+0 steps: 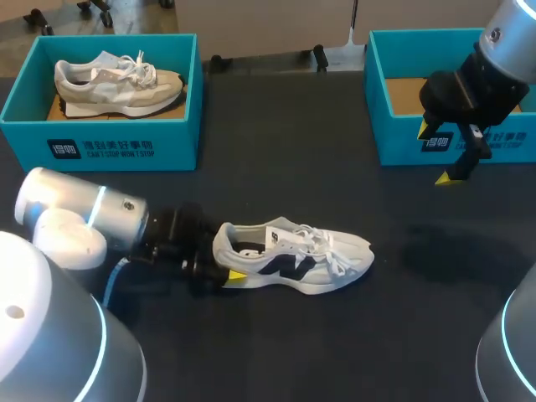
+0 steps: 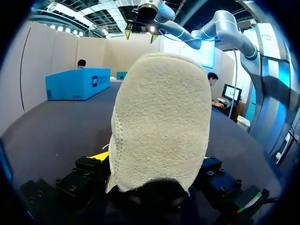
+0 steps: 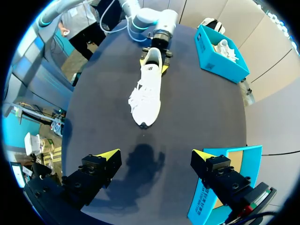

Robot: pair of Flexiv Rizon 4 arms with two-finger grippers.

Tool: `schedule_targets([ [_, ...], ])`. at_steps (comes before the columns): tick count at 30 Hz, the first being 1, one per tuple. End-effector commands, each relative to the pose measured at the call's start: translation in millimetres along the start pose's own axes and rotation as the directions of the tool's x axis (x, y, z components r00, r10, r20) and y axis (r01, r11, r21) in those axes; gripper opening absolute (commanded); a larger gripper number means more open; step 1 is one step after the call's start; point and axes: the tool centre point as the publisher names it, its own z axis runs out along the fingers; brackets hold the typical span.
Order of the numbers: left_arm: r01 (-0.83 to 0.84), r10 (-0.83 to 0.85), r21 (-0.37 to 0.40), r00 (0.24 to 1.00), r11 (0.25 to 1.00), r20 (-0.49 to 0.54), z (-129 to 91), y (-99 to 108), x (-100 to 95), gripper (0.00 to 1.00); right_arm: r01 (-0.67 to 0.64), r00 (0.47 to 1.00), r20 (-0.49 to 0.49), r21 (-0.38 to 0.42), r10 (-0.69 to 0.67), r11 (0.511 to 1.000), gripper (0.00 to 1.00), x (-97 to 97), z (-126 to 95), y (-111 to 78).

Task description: Take the shoe out of the shoebox, open the shoe tongue, remove and reinsert the insole, then place the shoe into the shoebox

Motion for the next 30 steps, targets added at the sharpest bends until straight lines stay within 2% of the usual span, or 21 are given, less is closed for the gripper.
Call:
schedule_targets([
  [1, -0.008, 0.008, -0.02, 1.0, 1.0, -0.017, -6.4, -1.1, -6.5, 0.0, -0.001, 1.0, -0.001, 0.004, 0.001, 1.0, 1.0, -1.0, 1.5, 1.0],
  [13, -0.002, 0.002, -0.03, 1.0, 1.0, -0.016, -5.6, 6.6, -8.3, 0.0, -0.001, 1.0, -0.001, 0.004, 0.001, 1.0, 1.0, -1.0, 1.5, 1.0],
  [30, -0.003, 0.002, -0.027, 1.0, 1.0, -0.005, -4.7, 7.4, -3.7, 0.0, -0.001, 1.0, -0.001, 0.004, 0.001, 1.0, 1.0, -1.0, 1.5, 1.0],
])
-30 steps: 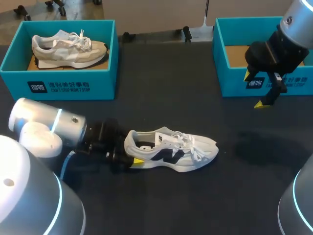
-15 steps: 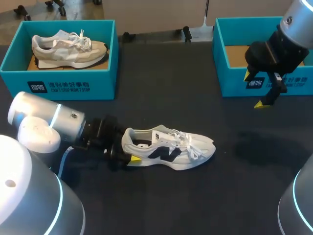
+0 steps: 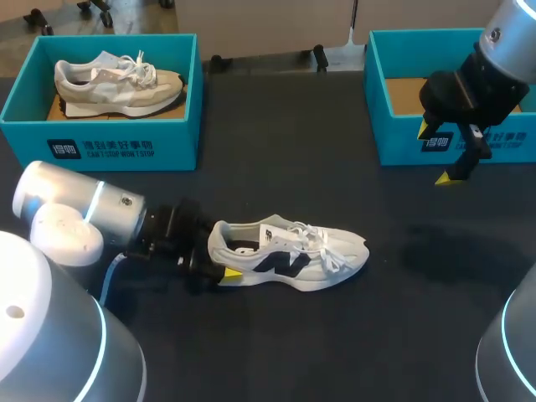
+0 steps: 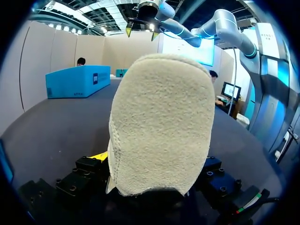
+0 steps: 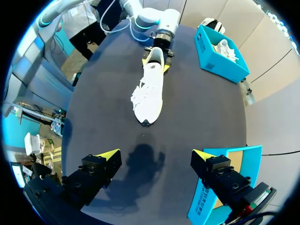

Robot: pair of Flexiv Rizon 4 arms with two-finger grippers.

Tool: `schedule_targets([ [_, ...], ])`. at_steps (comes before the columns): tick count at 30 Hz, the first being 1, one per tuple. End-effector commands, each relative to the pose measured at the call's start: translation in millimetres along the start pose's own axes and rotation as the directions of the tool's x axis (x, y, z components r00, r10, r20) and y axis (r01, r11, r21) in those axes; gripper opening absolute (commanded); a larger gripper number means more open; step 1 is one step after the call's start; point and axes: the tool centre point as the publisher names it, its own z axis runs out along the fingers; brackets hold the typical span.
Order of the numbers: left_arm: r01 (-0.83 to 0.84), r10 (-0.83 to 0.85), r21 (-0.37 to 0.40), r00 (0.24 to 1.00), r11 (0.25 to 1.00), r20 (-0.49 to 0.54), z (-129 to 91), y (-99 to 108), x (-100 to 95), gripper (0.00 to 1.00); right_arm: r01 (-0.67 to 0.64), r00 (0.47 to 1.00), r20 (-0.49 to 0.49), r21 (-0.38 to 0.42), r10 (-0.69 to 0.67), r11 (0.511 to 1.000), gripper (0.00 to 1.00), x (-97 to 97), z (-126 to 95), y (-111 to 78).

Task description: Take the shoe out of the shoebox, open the shoe tongue, remove and reinsert the insole, then place the shoe into the shoebox

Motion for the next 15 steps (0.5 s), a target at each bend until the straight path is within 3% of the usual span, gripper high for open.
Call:
schedule_targets([
  [1, 0.0, 0.0, -0.005, 1.0, 1.0, 0.001, 1.3, 0.8, 1.7, 0.0, -0.001, 1.0, -0.001, 0.004, 0.001, 1.0, 1.0, -1.0, 1.5, 1.0],
  [7, 0.0, 0.0, -0.005, 1.0, 1.0, 0.001, 1.3, 0.8, 1.7, 0.0, -0.001, 1.0, -0.001, 0.004, 0.001, 1.0, 1.0, -1.0, 1.5, 1.0],
  [10, 0.0, 0.0, -0.005, 1.0, 1.0, 0.001, 1.3, 0.8, 1.7, 0.0, -0.19, 0.981, 0.034, -0.038, 0.192, 0.981, 1.0, -2.6, -5.7, 19.8],
  [15, 0.0, 0.0, -0.005, 1.0, 1.0, 0.001, 1.3, 0.8, 1.7, 0.0, -0.453, 0.886, 0.079, -0.062, 0.457, 0.889, 1.0, -2.7, -13.1, 45.7],
])
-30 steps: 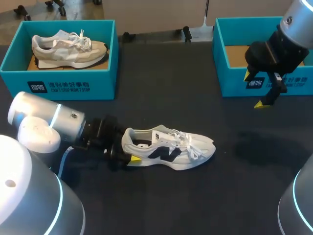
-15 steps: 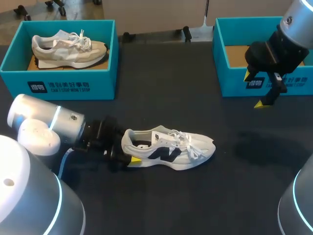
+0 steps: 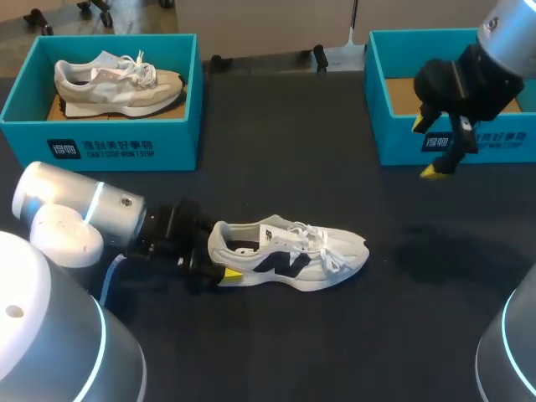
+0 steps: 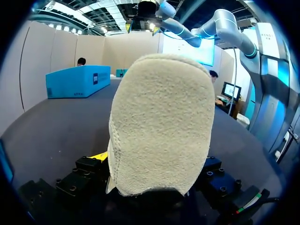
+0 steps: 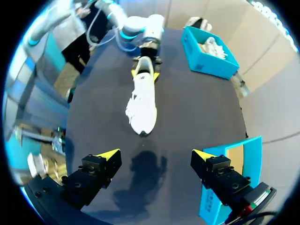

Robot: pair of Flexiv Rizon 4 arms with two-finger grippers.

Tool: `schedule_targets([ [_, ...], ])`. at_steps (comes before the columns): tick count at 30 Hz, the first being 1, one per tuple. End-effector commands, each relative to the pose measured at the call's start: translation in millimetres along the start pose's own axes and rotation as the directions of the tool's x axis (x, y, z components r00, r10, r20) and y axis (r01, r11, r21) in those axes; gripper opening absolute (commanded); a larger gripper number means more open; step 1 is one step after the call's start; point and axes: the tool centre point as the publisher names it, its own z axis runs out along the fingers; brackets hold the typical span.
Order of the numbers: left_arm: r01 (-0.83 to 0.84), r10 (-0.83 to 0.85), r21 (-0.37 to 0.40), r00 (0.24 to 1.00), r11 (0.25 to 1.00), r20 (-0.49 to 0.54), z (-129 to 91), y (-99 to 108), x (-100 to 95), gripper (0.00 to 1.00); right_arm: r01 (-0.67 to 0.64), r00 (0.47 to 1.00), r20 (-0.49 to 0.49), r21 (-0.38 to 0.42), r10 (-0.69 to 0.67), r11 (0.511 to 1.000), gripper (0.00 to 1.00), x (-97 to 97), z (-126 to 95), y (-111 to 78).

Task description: Take the shoe out of the shoebox, open the shoe tongue, remove and reinsert the insole, then place the shoe into the shoebox

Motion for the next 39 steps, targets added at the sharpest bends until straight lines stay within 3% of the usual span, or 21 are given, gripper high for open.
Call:
schedule_targets([
  [1, 0.0, 0.0, -0.004, 1.0, 1.0, -0.001, 1.3, 0.7, 1.1, 0.0, -0.326, 0.943, 0.073, 0.008, 0.324, 0.945, 1.0, 4.8, -1.6, 25.2],
  [11, 0.0, 0.0, -0.004, 1.0, 1.0, -0.001, 1.3, 0.7, 1.1, 0.0, -0.542, 0.837, 0.136, 0.078, 0.53, 0.837, 1.0, 22.5, 6.8, 77.9],
  [21, 0.0, 0.0, -0.004, 1.0, 1.0, -0.001, 1.3, 0.7, 1.1, 0.0, -0.665, 0.747, 0.137, 0.168, 0.65, 0.728, 1.0, 45.1, 37.5, 141.7],
  [26, 0.0, 0.0, -0.004, 1.0, 1.0, -0.001, 1.3, 0.7, 1.1, 0.0, -0.686, 0.728, 0.115, 0.141, 0.676, 0.714, 1.0, 60.3, 60.0, 162.1],
  [29, 0.0, 0.0, -0.004, 1.0, 1.0, -0.001, 1.3, 0.7, 1.1, 0.0, -0.684, 0.728, 0.114, 0.165, 0.676, 0.71, 1.0, 71.5, 71.8, 174.0],
  [34, 0.0, 0.0, -0.004, 1.0, 1.0, -0.001, 1.3, 0.7, 1.1, 0.0, -0.697, 0.716, 0.071, 0.129, 0.694, 0.706, 1.0, 93.1, 92.5, 183.0],
  [39, 0.0, 0.0, -0.004, 1.0, 1.0, -0.001, 1.3, 0.7, 1.1, 0.0, -0.694, 0.717, 0.039, 0.141, 0.696, 0.706, 1.0, 107.3, 99.3, 188.6],
])
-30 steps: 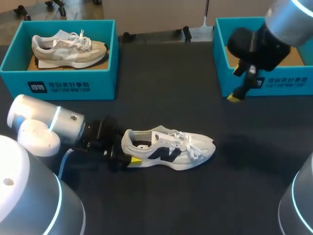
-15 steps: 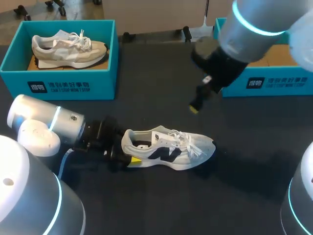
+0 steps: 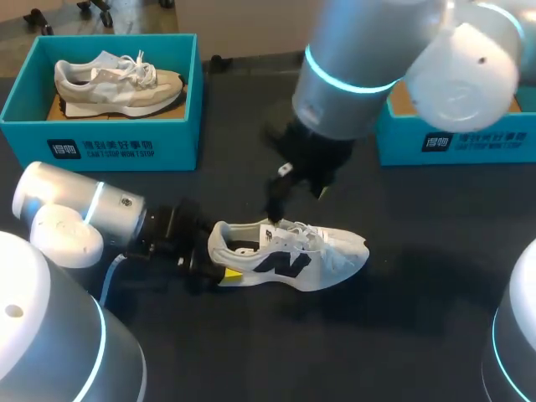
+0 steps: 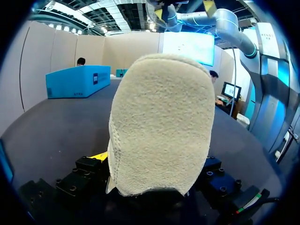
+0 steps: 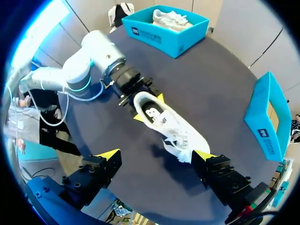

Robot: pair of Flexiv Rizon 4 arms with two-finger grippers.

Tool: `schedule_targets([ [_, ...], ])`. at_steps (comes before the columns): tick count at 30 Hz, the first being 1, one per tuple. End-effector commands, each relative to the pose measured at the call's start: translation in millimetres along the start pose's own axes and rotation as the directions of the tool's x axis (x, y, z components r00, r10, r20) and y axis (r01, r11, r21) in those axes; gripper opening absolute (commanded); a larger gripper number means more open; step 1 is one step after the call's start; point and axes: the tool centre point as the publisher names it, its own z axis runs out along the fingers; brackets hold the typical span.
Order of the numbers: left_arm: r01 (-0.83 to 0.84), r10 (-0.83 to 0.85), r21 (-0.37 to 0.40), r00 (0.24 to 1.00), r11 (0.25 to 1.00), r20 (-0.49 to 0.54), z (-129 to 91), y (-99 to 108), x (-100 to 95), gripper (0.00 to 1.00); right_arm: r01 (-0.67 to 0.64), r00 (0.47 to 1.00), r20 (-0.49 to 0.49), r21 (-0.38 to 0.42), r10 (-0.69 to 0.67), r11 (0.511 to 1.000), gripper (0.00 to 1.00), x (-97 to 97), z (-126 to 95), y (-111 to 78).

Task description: Take the shoe out of the shoebox, open the shoe tongue, remove and reinsert the insole, then place the shoe into the shoebox

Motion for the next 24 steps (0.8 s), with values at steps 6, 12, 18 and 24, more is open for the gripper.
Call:
schedule_targets([
  [6, 0.0, 0.0, -0.004, 1.0, 1.0, -0.002, 0.9, 1.0, 0.9, 0.0, 0.002, 1.0, -0.01, 0.022, -0.002, 1.0, 1.0, 6.6, 15.1, 5.7],
  [12, 0.0, 0.0, -0.004, 1.0, 1.0, -0.002, 0.9, 1.0, 0.9, 0.0, 0.002, 1.0, -0.01, 0.022, -0.002, 1.0, 1.0, 6.6, 15.1, 5.7],
  [18, 0.0, 0.0, -0.004, 1.0, 1.0, -0.002, 0.9, 1.0, 0.9, 0.0, 0.002, 1.0, -0.01, 0.022, -0.002, 1.0, 1.0, 6.6, 15.1, 5.7],
  [24, 0.0, 0.0, -0.004, 1.0, 1.0, -0.002, 0.9, 1.0, 0.9, 0.0, -0.205, 0.974, 0.071, -0.13, 0.216, 0.97, 1.0, 9.4, 33.0, 19.2],
])
